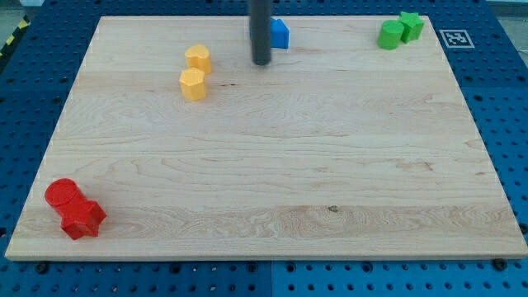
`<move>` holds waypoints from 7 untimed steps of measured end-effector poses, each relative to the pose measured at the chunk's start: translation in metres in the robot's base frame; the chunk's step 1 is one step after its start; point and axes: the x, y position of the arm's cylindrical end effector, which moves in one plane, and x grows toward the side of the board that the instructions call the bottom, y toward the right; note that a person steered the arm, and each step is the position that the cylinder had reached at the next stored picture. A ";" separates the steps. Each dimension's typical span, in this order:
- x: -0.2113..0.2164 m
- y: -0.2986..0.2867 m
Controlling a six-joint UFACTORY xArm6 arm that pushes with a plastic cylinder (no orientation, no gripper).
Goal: Move your arm to the top right
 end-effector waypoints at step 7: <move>-0.123 0.307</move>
